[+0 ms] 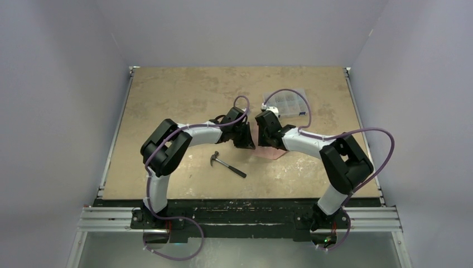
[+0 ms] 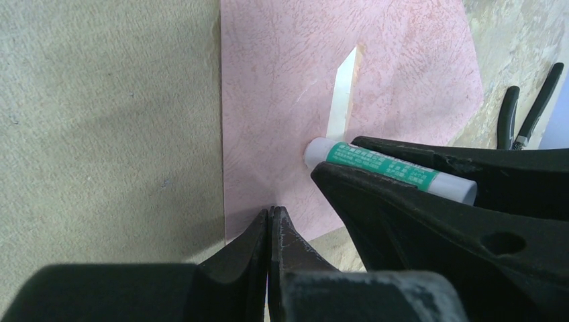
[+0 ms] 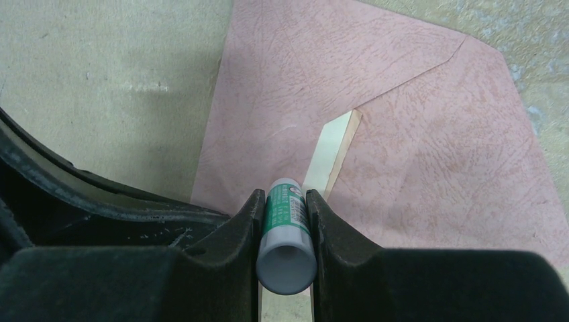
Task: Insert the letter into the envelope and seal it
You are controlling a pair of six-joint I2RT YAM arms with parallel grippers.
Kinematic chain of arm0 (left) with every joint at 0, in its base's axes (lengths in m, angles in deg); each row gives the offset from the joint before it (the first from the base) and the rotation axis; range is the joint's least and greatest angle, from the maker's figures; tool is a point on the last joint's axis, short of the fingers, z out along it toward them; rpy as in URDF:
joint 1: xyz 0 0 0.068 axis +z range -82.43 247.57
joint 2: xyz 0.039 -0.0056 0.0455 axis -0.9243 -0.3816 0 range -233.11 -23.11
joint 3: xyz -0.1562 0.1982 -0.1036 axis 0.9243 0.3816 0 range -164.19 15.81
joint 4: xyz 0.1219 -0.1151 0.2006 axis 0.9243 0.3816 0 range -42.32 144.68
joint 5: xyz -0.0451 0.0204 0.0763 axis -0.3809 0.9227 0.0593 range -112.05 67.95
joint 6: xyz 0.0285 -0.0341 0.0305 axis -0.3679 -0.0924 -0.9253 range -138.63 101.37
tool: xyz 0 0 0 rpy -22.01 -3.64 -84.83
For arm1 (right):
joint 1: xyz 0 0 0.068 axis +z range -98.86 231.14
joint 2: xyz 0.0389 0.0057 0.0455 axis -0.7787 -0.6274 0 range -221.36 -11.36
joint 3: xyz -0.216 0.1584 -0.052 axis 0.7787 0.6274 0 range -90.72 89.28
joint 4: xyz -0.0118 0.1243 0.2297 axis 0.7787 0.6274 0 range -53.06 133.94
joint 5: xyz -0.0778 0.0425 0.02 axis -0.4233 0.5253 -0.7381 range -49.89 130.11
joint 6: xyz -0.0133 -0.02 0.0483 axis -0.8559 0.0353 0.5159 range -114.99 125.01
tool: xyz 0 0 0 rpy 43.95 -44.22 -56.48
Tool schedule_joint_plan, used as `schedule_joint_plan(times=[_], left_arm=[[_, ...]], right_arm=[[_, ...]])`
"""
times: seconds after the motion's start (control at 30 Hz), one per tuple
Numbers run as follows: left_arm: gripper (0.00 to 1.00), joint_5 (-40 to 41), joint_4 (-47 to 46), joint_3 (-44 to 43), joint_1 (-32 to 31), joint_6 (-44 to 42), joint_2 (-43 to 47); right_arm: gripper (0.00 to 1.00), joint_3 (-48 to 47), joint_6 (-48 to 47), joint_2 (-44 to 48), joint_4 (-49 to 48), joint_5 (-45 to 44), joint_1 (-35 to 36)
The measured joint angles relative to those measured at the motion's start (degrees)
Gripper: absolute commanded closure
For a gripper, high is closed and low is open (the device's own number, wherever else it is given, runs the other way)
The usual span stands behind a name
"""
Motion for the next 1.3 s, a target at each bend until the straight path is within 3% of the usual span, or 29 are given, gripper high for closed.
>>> schedule_joint_plan(times=[0.6,1.3], left_arm=[[1.0,-0.3,0.0,-0.2,0.0,-0.4,-0.2],[1.0,-1.8,-2.3,-0.2,0.0,4.2,-1.4]], right_arm=[[1.0,-2.0,0.2,-4.2,-5.8,-6.0,-0.8],[1.0,0.9,-1.0,-0.6,-3.3,0.0,0.2]])
